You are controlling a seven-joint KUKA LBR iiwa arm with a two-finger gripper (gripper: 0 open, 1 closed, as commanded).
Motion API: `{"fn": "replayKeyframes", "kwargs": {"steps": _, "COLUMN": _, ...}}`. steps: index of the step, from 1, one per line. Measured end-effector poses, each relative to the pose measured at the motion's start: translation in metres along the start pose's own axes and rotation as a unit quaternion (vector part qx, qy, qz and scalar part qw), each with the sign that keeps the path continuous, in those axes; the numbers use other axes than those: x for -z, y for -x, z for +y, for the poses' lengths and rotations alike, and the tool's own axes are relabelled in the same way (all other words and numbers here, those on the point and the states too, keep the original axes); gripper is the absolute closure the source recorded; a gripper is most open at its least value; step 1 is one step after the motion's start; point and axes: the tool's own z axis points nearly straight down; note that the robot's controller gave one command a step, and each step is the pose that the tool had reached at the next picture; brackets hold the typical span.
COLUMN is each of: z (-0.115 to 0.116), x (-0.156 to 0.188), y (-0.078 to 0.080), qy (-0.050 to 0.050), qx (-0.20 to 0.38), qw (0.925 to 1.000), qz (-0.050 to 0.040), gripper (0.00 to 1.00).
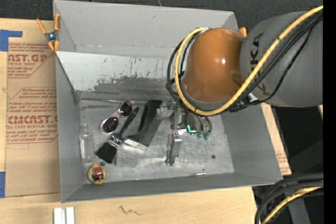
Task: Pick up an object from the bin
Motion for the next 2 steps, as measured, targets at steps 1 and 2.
{"fn": "replayKeyframes", "kwargs": {"steps": 1, "z": 0.0, "x": 0.0, "y": 0.001, "qy": 0.0, "qx": 0.0, "qw": 1.0, "qz": -0.0007, "gripper": 0.0}}
{"fn": "replayKeyframes", "kwargs": {"steps": 2, "z": 0.006, "x": -0.012, "y": 0.008, "qy": 0.0, "qx": 0.039, "qw": 0.9993, "qz": -0.0038, "gripper": 0.0}}
